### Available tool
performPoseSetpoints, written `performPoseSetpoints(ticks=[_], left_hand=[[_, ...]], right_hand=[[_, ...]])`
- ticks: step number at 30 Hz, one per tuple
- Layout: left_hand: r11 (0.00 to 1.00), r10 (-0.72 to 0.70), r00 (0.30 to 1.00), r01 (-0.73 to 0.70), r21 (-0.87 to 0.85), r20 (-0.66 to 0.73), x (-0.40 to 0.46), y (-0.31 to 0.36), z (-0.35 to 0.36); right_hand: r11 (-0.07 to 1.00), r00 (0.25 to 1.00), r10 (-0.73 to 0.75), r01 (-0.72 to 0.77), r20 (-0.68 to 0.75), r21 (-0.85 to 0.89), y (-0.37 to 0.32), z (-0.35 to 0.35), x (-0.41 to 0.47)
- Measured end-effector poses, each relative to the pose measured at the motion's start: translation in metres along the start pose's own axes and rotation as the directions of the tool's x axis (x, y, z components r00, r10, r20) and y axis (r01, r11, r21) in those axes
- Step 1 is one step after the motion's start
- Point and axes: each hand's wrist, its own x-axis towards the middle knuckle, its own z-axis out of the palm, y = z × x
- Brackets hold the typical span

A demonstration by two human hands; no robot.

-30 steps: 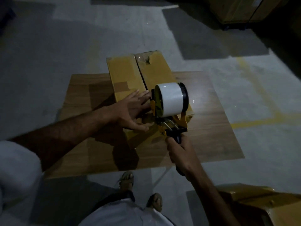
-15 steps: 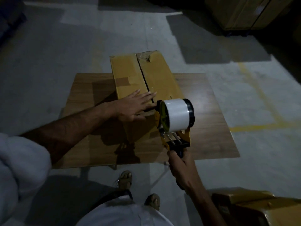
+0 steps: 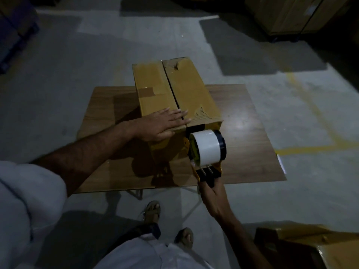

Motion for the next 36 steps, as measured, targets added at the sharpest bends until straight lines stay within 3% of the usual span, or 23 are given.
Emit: performPoseSetpoints(ticks=[14, 22, 29, 32, 36], left_hand=[[0.993, -0.114, 0.993, 0.113, -0.032, -0.037, 0.011, 0.008, 0.001], [0.988, -0.150, 0.988, 0.149, -0.038, -0.044, 0.016, 0.008, -0.002], [0.975, -0.178, 0.984, 0.175, -0.136, -0.010, 0.022, 0.003, -0.004], [0.938, -0.246, 0.964, 0.210, -0.275, -0.104, 0.022, 0.011, -0.006], [0.931, -0.320, 0.910, 0.250, -0.267, -0.263, 0.027, 0.022, 0.000]], right_hand=[[0.997, 0.998, 0.049, -0.047, -0.030, 0.065, 0.016, 0.007, 0.010], [0.998, 0.996, -0.043, 0.040, -0.076, -0.051, 0.019, 0.002, 0.001], [0.996, 0.996, -0.009, 0.001, -0.093, -0.091, 0.026, -0.009, 0.000], [0.996, 0.996, -0.056, 0.050, -0.069, -0.079, 0.026, -0.011, -0.002], [0.998, 0.999, 0.013, -0.016, -0.052, -0.059, 0.023, -0.007, 0.003]])
